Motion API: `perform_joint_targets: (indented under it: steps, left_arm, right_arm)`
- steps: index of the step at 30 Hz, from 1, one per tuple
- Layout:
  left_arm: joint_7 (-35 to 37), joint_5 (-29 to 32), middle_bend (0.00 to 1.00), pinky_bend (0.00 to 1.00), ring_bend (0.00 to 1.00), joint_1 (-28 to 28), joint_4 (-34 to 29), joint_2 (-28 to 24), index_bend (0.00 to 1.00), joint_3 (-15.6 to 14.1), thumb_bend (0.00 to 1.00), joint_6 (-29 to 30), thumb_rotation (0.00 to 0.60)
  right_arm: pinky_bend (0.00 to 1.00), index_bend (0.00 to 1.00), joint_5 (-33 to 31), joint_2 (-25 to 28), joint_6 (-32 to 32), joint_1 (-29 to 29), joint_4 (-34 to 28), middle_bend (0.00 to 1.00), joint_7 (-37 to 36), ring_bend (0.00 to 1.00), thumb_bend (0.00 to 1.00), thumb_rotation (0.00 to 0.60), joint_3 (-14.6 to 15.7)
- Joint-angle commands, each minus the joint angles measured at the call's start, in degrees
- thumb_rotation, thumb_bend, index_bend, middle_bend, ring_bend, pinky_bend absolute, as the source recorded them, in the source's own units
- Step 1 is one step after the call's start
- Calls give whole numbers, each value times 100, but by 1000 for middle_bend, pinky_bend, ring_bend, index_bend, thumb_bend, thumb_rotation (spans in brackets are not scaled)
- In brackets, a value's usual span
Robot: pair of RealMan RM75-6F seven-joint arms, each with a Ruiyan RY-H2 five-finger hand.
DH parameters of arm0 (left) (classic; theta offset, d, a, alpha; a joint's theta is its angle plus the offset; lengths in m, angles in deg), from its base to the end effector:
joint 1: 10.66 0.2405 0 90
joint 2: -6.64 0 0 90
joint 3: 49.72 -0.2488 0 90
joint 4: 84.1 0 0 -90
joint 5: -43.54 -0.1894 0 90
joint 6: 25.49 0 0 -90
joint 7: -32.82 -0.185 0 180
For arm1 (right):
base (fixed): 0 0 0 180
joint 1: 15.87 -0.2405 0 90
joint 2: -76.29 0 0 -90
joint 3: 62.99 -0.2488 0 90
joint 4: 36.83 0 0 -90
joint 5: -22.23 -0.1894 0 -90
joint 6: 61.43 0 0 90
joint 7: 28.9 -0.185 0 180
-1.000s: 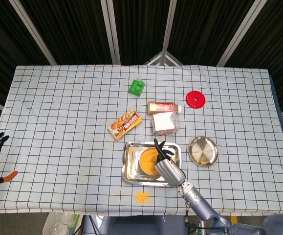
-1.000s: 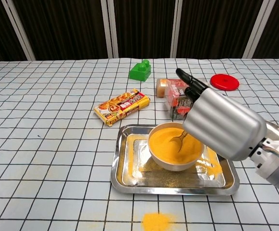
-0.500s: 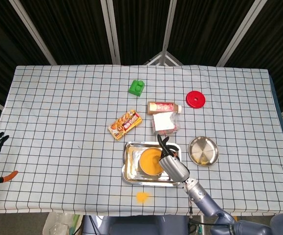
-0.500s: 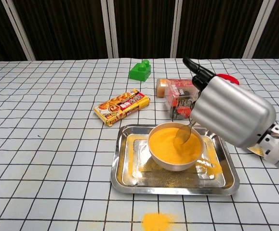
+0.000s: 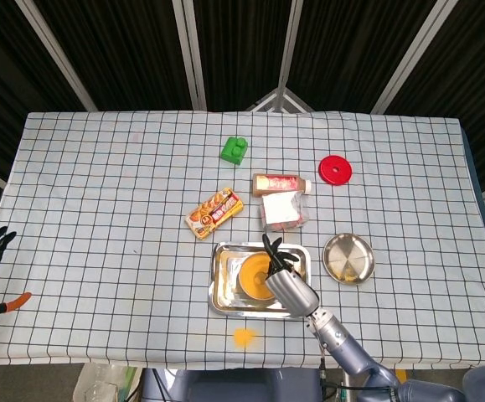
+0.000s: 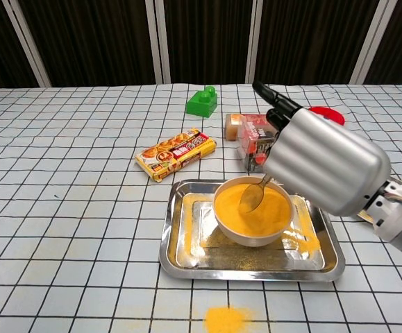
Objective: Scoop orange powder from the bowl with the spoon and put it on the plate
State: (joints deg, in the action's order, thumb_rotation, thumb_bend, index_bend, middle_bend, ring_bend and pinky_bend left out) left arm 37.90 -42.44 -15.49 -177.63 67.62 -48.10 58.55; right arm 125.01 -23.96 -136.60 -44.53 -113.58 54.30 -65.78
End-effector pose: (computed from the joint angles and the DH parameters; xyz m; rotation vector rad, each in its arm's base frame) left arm -0.2994 0.2154 0.1831 -1.3829 -0.9740 -0.9233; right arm -0.1033 -0.2683 -0.0336 1.7330 0.5768 0.5369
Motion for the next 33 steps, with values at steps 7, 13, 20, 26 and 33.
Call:
perform_joint_targets:
  steps: [7,13,20,26,33]
  left_arm:
    - [26,15,0,0,0,-4,-10,-13,0,3,6,-18,600]
    - [39,13,0,0,0,-6,-8,-18,0,4,6,-18,600]
    - [36,17,0,0,0,-5,-10,-13,0,5,6,-17,600]
    - [34,23,0,0,0,-3,-9,-11,0,9,6,-12,600]
    - [34,23,0,0,0,-11,-8,-10,0,11,6,-24,600]
  right_arm:
    - [0,752,59,-123,93,81,185,672,-12,311,873,600,112]
    - [0,752,47,-140,145,117,398,672,-40,311,873,600,107]
    - [0,752,39,-141,122,163,626,672,-108,311,872,600,84]
    - [0,752,-1,-112,82,159,658,672,-105,311,873,600,-45]
    - [0,752,22,-22,93,165,492,672,-65,311,873,600,-51]
